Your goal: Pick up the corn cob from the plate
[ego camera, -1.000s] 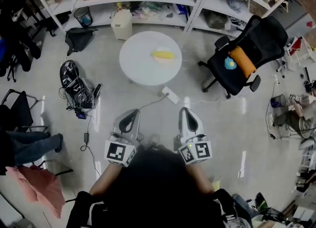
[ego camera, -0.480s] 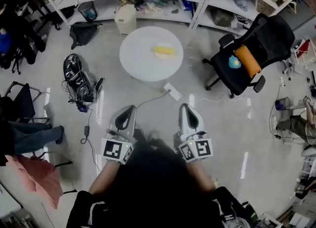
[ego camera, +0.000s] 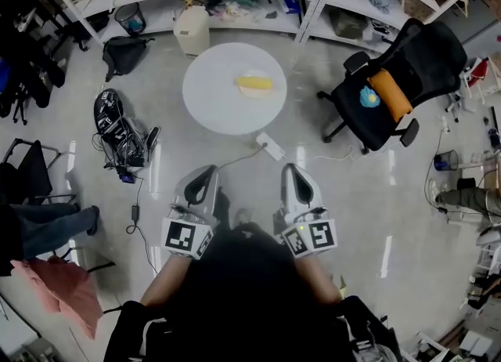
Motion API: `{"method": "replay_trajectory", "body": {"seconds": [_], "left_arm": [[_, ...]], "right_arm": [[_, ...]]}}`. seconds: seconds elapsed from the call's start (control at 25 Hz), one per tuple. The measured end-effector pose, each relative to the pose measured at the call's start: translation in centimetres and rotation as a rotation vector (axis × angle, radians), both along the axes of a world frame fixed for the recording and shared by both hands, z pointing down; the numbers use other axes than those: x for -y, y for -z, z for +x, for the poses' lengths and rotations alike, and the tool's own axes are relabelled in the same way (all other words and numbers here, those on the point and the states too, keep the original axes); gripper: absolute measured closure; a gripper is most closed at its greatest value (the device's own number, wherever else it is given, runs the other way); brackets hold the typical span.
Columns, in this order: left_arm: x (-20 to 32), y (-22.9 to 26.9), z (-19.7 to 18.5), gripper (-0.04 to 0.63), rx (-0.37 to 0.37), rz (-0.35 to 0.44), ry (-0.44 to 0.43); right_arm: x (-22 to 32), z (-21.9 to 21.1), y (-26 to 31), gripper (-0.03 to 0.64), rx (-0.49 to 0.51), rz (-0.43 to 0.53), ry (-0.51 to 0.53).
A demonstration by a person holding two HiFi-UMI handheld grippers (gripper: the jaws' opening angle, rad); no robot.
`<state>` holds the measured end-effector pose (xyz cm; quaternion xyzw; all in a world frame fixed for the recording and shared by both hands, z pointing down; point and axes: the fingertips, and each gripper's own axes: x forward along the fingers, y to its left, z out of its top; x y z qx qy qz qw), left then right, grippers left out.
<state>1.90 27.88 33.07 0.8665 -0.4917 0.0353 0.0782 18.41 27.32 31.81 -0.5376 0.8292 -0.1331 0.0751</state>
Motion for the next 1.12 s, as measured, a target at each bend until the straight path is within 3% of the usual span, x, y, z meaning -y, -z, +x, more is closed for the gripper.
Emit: {"method": "replay_trajectory", "body": {"seconds": [1.12], "left_arm": [[21.7, 0.1, -7.3, 0.592, -0.062, -0.025, -0.169]], "right_arm": [[20.2, -7.9, 0.7, 0.609, -0.035, -0.017, -0.163]]}}
